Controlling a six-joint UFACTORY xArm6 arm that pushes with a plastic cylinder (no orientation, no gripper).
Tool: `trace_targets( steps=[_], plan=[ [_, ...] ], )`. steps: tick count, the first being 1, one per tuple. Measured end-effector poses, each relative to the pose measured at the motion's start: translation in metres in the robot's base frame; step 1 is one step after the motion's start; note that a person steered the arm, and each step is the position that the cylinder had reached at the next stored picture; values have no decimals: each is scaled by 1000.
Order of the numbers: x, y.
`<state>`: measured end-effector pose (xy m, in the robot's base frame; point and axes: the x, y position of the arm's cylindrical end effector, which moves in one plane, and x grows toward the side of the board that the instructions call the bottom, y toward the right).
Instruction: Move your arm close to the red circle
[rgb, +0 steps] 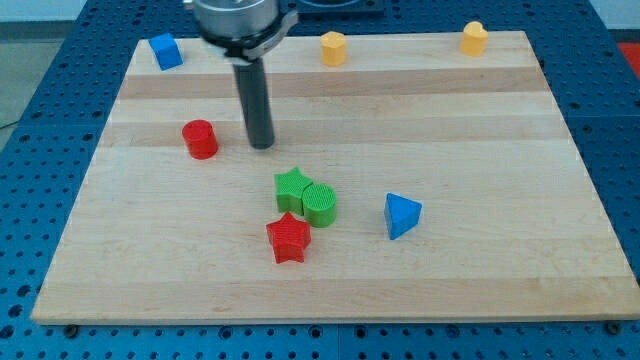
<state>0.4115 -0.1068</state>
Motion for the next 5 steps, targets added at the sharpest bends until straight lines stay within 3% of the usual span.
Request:
trace_targets(
  steps=[2, 5],
  plan=[
    [2, -93],
    [-27, -68]
  ],
)
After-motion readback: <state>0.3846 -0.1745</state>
